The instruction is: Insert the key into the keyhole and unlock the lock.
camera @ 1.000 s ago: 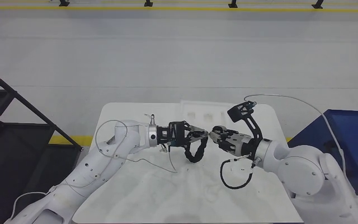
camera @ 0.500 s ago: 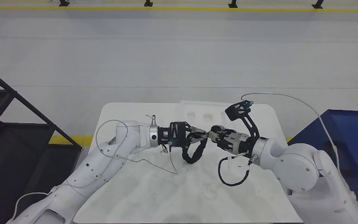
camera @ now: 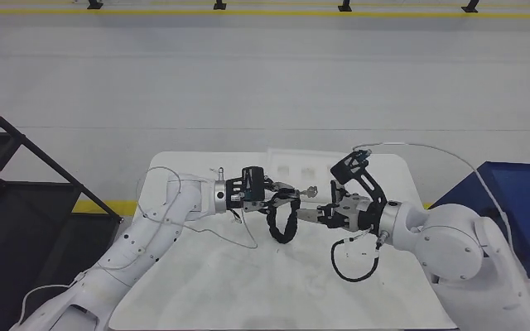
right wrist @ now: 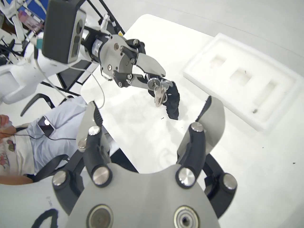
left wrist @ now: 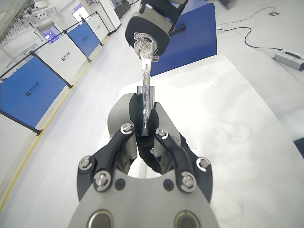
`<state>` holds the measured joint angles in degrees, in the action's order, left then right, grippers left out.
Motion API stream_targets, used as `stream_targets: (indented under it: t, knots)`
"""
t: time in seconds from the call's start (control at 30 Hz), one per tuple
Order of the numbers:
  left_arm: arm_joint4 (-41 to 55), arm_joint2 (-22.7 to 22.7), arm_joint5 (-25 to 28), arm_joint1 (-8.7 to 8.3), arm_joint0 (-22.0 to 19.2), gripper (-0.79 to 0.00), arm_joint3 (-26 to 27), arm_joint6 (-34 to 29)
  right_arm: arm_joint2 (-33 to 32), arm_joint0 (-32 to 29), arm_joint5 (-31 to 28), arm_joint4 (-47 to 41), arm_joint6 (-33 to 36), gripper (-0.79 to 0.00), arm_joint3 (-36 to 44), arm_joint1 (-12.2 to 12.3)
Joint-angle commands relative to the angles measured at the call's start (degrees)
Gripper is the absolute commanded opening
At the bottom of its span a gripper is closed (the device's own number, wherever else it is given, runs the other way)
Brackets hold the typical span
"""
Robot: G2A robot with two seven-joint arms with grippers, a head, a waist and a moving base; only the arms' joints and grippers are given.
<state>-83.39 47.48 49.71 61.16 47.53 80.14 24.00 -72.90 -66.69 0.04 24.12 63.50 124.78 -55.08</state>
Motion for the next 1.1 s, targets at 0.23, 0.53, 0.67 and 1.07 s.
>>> stream_targets:
  t: [0.23, 0.53, 0.67, 1.07]
  knots:
    - [13.9, 1.5, 8.3, -0.16, -0.6, -0.785, -1.9, -11.7, 3.5, 2.9, -12.7, 4.6, 8.4, 0.000, -1.3, 0.7]
    - [35.7, -3.7, 8.3, -1.37, -4.5, -0.785, -0.3, -31.0, 3.4, 3.3, -20.8, 3.2, 8.4, 0.000, -3.0, 1.2]
    - [41.4, -4.3, 8.3, -1.95, -5.9, -0.785, 0.3, -35.5, 3.4, 3.3, -20.8, 3.2, 8.4, 0.000, -3.0, 1.2]
    - [47.3, -4.2, 8.3, -3.08, -5.8, -0.785, 1.7, -42.7, 2.5, 2.2, -22.7, 10.7, 4.6, 0.000, -1.6, 1.6]
